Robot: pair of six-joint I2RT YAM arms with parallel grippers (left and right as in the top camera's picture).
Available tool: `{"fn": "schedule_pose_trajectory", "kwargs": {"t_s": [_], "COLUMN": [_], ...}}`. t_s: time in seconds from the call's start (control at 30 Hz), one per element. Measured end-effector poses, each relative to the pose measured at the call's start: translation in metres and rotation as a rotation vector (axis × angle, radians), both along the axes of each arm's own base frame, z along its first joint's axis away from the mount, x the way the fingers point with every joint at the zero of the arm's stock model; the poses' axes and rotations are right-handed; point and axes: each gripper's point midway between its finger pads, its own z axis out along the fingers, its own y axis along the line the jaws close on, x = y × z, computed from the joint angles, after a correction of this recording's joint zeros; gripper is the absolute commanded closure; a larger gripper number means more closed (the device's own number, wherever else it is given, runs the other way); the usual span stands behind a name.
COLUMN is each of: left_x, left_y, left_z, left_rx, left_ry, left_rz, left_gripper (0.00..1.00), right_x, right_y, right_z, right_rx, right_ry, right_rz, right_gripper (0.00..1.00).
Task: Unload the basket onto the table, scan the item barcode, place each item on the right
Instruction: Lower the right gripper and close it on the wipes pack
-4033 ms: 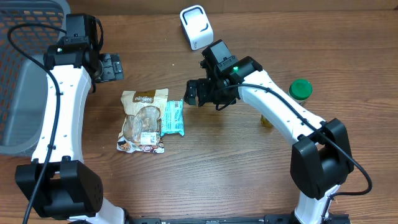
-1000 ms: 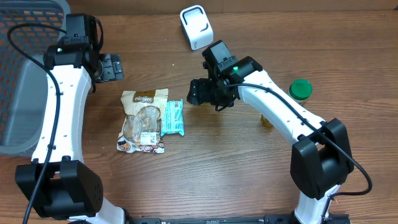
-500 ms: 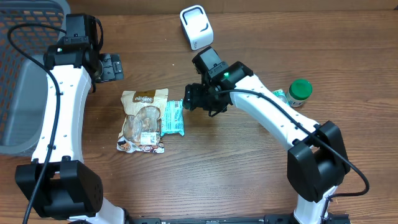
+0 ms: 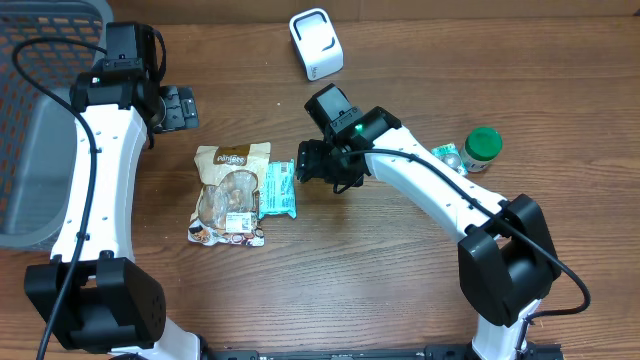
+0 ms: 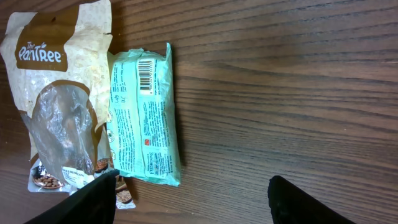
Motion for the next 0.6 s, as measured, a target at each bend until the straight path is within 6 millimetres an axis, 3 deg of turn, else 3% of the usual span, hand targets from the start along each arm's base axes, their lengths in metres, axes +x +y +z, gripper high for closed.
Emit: {"fn": "schedule_pose_trajectory", "kwargs": {"t_s": [0.6], "left_x": [0.0], "left_y": [0.0], "left_z": [0.0], "left_rx": [0.0], "left_ry": [0.0], "left_rz": [0.0], "left_gripper": [0.01], "right_x": [-0.0004], "right_y": [0.0013], "right_z": [0.0002], "right_rx": [0.002], "right_ry": [0.0], "right_rz": [-0.005], "right_gripper": [0.26]}}
